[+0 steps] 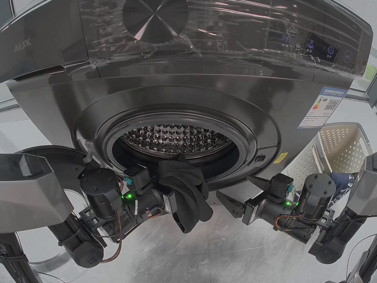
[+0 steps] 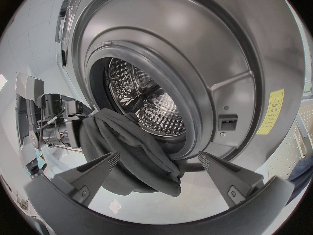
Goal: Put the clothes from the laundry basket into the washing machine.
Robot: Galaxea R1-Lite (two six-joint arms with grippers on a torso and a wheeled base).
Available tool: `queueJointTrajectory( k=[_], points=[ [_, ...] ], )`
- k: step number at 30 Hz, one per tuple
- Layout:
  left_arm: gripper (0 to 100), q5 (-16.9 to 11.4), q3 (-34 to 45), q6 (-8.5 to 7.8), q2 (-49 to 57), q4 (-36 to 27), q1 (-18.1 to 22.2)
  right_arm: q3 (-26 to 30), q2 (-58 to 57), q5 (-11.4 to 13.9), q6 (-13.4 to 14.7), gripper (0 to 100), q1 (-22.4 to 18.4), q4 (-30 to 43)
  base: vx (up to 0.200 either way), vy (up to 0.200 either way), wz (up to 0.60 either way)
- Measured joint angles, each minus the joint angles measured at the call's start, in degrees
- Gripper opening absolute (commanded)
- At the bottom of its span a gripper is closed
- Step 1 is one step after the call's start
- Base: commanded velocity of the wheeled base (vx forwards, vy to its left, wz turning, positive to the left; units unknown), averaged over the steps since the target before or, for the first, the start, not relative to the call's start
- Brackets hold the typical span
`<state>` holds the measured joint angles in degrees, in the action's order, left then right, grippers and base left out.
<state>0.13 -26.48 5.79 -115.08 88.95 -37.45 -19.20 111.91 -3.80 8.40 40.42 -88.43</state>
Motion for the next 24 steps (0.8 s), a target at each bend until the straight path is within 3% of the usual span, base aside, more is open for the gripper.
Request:
queueJointTrajectory(
  k=[4,12,24],
  points=[
    [0,0.16,0.38,-0.38,-0.90,0.00,-0.11,0.77,-0.33,0.00,-0.11,100,0.39,0.11,-0.150,0.000,0.00],
    [0,0.22,-3.62,-0.27,-1.88,0.02,0.88,1.12,-0.41,-0.05,-0.02,100,1.39,0.18,0.000,0.000,0.00],
    [0,-0.23,-19.69,0.20,-7.61,-0.20,3.00,2.69,-0.41,-0.05,-0.04,100,3.90,0.22,0.000,0.000,0.00]
  ],
)
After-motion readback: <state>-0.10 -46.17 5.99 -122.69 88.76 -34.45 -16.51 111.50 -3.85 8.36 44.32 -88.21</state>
